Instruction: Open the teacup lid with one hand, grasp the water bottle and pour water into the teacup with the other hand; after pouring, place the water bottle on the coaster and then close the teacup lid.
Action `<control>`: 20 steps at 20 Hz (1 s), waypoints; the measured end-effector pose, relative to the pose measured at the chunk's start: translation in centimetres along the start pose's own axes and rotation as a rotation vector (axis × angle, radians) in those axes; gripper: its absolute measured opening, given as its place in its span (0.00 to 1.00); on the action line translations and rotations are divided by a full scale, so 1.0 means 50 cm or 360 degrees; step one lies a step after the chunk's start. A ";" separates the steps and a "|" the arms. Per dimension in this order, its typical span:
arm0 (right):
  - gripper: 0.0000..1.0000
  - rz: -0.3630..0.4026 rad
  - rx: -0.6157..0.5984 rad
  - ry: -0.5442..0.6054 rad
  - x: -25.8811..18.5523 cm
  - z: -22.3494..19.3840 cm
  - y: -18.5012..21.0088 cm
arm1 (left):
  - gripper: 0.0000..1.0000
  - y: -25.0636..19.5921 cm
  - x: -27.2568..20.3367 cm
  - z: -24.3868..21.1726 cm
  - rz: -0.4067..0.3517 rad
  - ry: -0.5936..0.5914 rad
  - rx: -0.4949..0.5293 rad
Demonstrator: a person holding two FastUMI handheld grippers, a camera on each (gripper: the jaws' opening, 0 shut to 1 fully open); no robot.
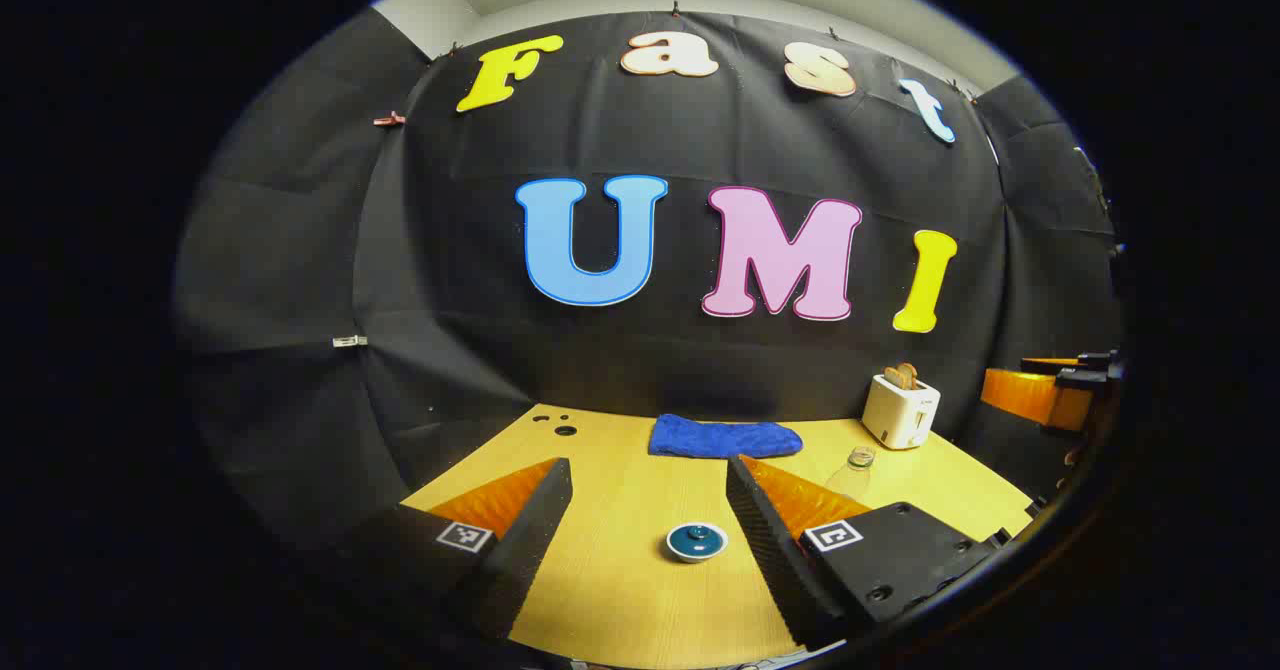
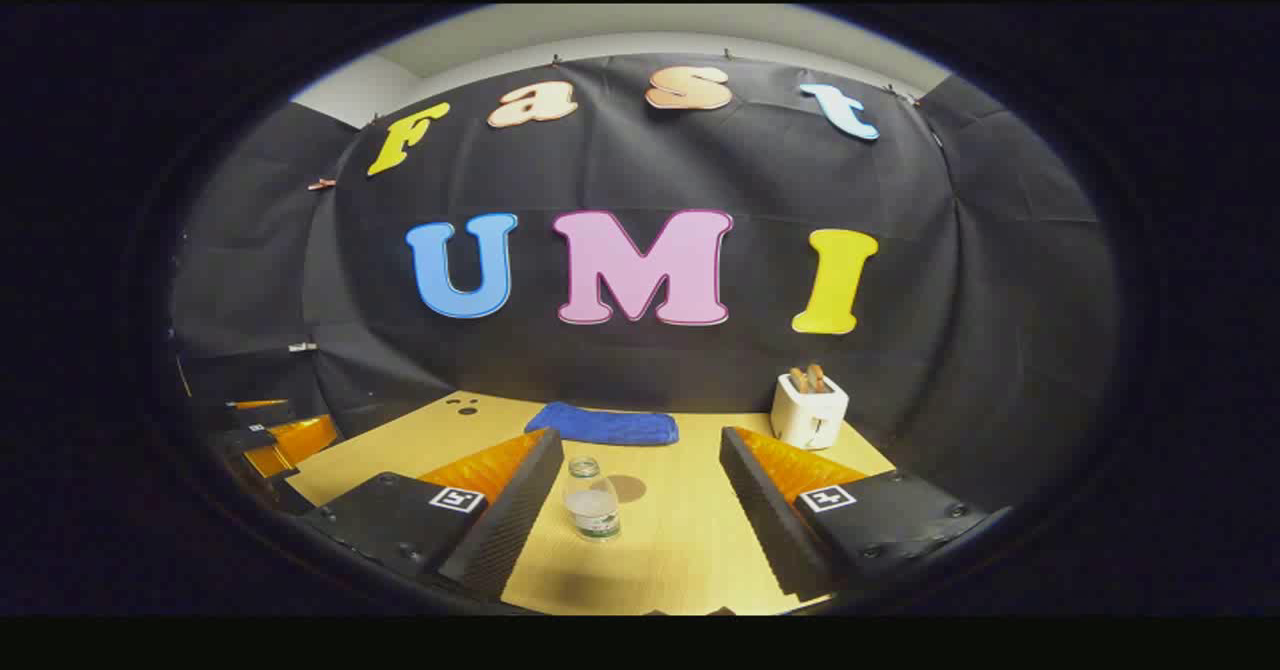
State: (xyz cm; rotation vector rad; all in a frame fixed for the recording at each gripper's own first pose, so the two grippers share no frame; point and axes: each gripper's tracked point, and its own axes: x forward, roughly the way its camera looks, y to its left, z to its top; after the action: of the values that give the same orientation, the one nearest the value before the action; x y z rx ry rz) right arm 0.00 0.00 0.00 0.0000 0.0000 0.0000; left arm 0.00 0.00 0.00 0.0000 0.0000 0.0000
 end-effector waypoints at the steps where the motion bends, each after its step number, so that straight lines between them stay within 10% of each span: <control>1: 0.98 0.0006 0.0001 0.0004 0.011 -0.004 -0.002 | 0.97 -0.003 0.010 -0.003 -0.0012 0.0013 0.0002; 20: 0.98 0.0362 -0.0001 0.0141 0.100 -0.161 0.072 | 0.98 -0.053 0.212 -0.144 -0.0057 0.0235 0.0154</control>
State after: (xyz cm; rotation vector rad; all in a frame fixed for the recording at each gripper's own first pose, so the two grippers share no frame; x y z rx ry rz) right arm 4.98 3.60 -8.05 -0.0006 0.0884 0.2277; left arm 10.60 -2.66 -7.20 0.0967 0.1474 -0.0356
